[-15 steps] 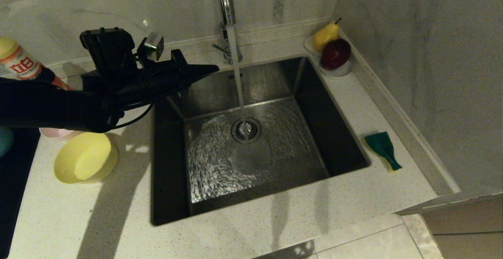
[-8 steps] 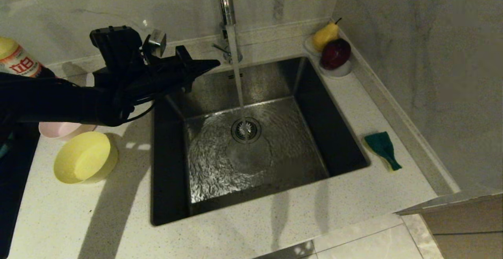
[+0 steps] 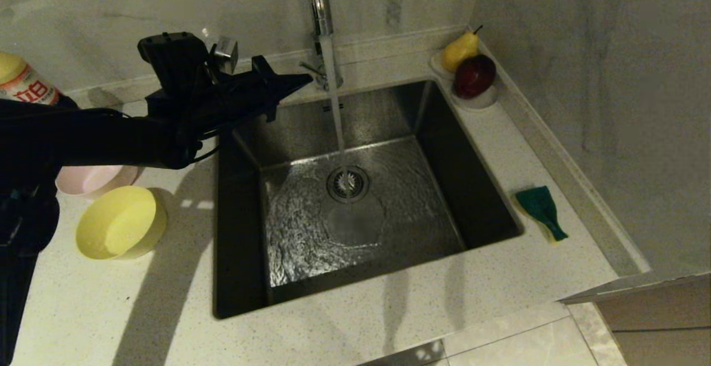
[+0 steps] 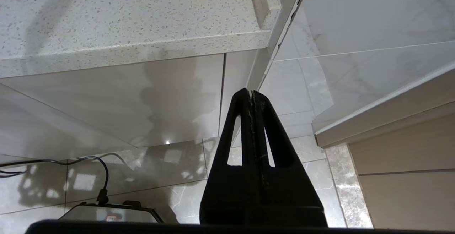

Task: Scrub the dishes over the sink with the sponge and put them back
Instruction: Turn off the faucet

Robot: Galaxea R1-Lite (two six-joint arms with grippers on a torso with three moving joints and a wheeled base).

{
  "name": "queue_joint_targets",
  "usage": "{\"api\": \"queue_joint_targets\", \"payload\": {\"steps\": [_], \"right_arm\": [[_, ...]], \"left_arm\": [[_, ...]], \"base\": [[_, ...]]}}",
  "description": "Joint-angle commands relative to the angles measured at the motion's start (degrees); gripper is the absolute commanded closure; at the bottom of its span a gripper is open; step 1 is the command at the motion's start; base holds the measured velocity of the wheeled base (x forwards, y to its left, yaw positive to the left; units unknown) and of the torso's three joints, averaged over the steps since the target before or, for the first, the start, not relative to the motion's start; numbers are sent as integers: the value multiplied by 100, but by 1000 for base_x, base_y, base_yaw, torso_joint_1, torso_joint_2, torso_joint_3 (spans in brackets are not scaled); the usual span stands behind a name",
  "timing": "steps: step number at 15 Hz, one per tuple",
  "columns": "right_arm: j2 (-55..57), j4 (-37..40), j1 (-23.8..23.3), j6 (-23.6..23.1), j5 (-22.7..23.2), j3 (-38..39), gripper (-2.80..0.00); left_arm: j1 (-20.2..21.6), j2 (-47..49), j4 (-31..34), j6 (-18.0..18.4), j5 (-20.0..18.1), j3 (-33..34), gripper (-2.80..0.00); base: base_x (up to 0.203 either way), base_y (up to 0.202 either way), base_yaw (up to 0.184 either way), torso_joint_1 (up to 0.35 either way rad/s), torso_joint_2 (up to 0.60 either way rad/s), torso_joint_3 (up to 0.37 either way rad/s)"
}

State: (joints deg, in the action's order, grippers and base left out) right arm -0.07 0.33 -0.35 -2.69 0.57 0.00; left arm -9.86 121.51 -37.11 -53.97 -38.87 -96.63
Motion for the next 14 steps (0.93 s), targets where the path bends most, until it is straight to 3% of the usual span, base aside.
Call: {"api": "queue_joint_targets", "payload": {"steps": [1, 7, 14], "right_arm": [[7, 2, 0, -3, -3, 0, 0], [7, 2, 0, -3, 3, 0, 0], [7, -6, 0, -3, -5, 0, 0]], "left_arm": [[17, 141, -16, -74, -21, -205, 0], [78, 473, -15, -356, 72, -825, 0], [168, 865, 11, -403, 64, -1403, 0]], "base": [[0, 0, 0, 0, 0, 0], [0, 0, 0, 0, 0, 0], [0, 0, 0, 0, 0, 0]]}}
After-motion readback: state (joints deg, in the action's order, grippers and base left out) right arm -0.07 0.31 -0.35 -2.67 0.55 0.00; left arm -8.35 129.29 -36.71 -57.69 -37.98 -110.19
